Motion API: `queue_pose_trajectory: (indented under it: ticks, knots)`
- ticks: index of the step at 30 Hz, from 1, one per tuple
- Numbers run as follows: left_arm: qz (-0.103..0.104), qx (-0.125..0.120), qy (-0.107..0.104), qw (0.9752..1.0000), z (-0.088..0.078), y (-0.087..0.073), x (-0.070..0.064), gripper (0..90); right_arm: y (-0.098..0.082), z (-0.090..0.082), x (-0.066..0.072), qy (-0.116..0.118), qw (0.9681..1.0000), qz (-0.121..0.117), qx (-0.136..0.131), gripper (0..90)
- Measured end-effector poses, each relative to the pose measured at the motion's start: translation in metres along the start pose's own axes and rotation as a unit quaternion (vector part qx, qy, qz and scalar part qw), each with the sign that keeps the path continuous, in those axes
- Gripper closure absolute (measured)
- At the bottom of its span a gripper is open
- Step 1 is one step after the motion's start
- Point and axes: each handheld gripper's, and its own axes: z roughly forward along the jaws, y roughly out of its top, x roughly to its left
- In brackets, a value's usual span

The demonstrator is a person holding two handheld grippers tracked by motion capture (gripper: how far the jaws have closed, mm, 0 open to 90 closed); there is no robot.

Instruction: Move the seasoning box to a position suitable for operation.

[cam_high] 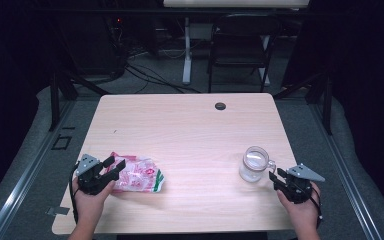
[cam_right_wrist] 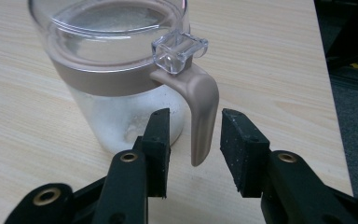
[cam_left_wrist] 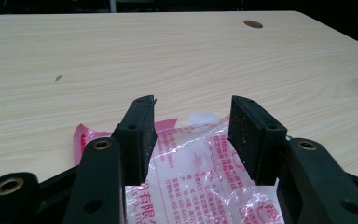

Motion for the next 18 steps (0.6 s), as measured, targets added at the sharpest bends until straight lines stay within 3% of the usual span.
queue_pose_trajectory:
  ticks: [8, 18]
  knots:
    - [-0.007, -0.005, 0.016, 0.9998, -0.015, -0.007, 0.006, 51.3, 0.007, 0.022, 0.003, -0.018, 0.9994, -0.008, 0.029, 69.8]
    - [-0.012, -0.008, 0.027, 0.9995, -0.026, -0.011, 0.010, 51.2, 0.013, 0.030, 0.003, -0.035, 0.9983, 0.013, 0.045, 76.9]
